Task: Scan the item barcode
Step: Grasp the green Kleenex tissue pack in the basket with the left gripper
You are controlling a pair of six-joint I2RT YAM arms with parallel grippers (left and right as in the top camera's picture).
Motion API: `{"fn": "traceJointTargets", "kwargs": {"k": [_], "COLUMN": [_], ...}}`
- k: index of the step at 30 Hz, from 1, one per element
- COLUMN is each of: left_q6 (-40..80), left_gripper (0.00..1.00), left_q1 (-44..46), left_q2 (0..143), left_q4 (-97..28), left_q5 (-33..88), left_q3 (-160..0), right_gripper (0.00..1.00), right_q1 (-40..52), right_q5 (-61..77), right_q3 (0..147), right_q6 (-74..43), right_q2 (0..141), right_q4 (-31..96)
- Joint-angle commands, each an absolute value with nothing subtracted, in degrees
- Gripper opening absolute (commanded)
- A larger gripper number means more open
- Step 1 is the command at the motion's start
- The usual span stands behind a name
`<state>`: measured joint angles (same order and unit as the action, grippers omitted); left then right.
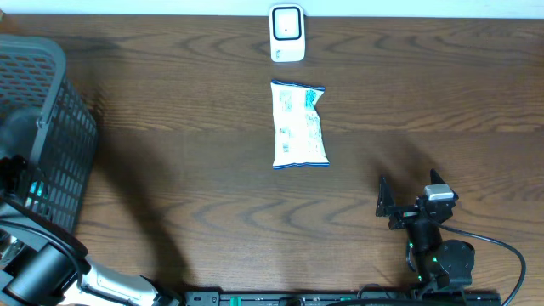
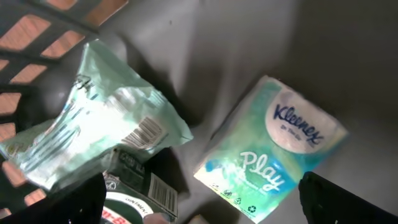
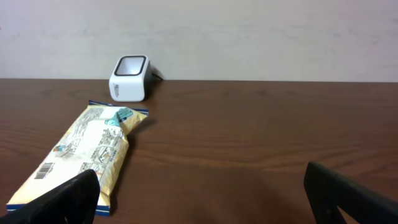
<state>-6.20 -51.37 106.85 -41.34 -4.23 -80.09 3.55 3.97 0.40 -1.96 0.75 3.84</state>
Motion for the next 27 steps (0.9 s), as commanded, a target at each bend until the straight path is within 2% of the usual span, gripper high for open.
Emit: {"fn": "traceJointTargets", "kwargs": {"k": [1,6,14,26,27], "left_q6": [-17.3,-23.4,-23.51,-23.51,-23.51], "left_gripper": [0.98,0.98,0.98,0.99,0.94], "left_q1": [-51.24,-51.27,-51.7,-51.75,-51.75], "left_q2": [107.42,107.44,107.66,112.64,112.79], "left_q4": [-41.98,-41.47,-36.51,-35.4,-35.24], "left_q5": [3.7,7.14,4.47,5.37,5.37], "left_q3": [-78.41,-77.06,-76.01,-76.01,-76.01], "right_gripper": [0.99,0.99,0.99,0.99,0.99], "right_q1": [3.2,3.2,3.2,3.2,3.2], "right_q5": [3.53,3.53,3.53,3.53,3.53], "right_q3": [0.32,0.32,0.32,0.32,0.32], "right_q6": [-2.52,-2.52,-2.52,-2.52,-2.52], "right_q2": [0.86,0.86,0.86,0.86,0.86], "right_q4": [4.08,4.08,4.08,4.1,4.08]}}
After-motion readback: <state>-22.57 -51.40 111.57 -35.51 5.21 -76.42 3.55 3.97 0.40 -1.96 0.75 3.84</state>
